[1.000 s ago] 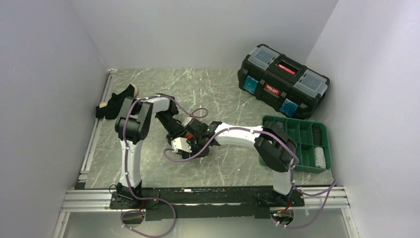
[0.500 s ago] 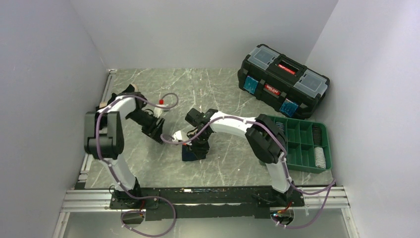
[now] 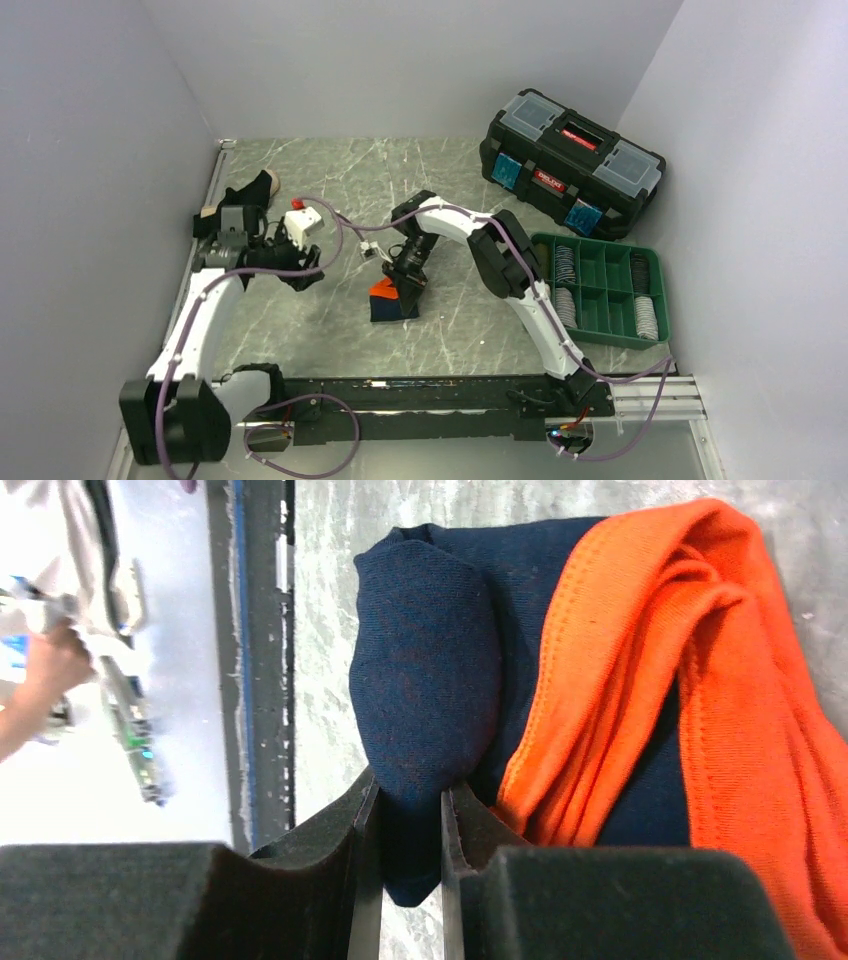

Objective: Roll the underwear
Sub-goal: Roll the underwear to the center of the board.

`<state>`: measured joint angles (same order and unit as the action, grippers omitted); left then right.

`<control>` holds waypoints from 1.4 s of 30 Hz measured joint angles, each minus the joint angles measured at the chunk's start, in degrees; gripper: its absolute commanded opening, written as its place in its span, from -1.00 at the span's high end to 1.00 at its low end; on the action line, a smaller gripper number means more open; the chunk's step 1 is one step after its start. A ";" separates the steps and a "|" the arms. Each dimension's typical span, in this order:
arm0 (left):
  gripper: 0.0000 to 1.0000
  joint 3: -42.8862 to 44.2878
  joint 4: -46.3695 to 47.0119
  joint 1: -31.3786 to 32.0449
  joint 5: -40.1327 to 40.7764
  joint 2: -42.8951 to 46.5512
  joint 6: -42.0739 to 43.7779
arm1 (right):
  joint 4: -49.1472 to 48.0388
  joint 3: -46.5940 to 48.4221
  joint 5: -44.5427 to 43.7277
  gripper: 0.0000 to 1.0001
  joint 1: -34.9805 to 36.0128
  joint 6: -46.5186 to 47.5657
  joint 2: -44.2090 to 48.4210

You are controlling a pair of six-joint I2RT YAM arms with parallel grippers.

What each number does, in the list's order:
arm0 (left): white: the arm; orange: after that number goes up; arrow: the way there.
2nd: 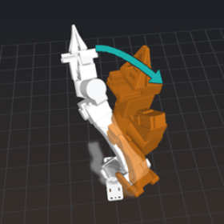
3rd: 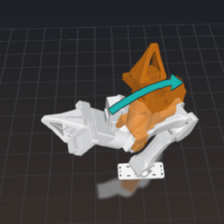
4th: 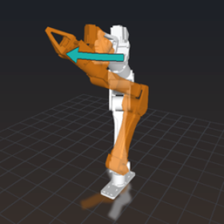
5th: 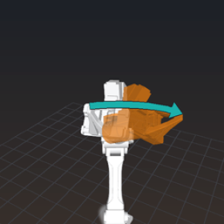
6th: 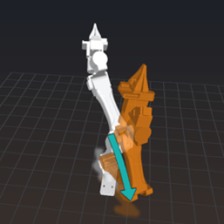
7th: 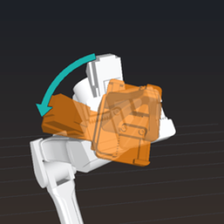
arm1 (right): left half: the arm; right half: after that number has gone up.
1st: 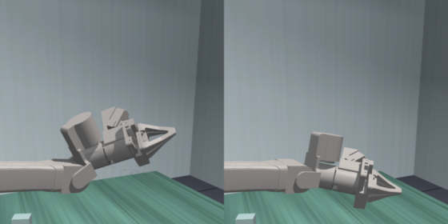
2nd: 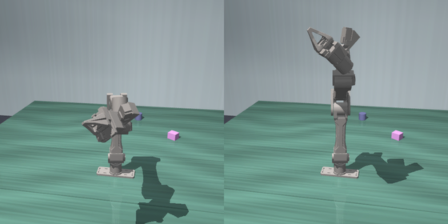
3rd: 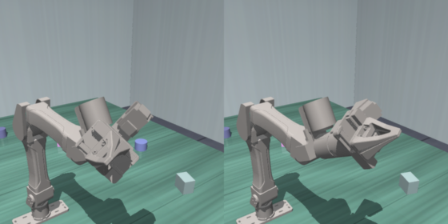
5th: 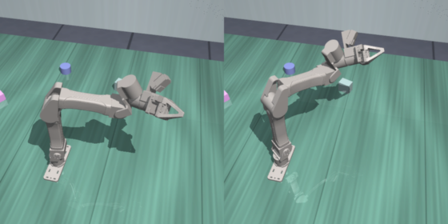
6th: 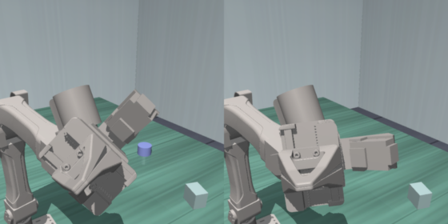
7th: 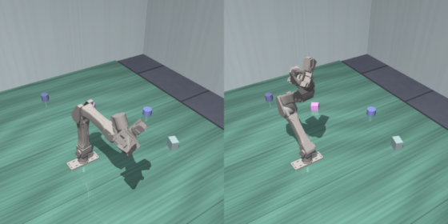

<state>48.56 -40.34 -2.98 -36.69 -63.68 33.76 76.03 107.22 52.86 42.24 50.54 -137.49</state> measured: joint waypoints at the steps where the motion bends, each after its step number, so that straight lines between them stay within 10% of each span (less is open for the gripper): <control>1: -0.48 -0.57 0.59 1.18 -0.09 1.86 0.26 | 2.36 2.10 1.33 1.00 -0.61 0.39 -1.88; 13: -0.64 -4.90 8.24 35.04 11.21 0.42 1.77 | 10.05 8.48 4.33 1.00 -1.53 1.11 -7.67; 25: -0.76 -1.18 12.87 47.12 20.39 -18.03 1.16 | 11.19 9.09 4.50 1.00 -1.38 0.90 -8.46; 42: 0.91 1.14 12.17 49.09 22.62 -26.18 0.46 | 11.50 8.96 4.15 0.60 -1.22 -0.11 -8.66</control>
<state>49.69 -28.16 46.11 -14.06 -89.86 34.22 87.53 116.18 57.01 41.01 50.43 -146.15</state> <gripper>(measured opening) 0.225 0.219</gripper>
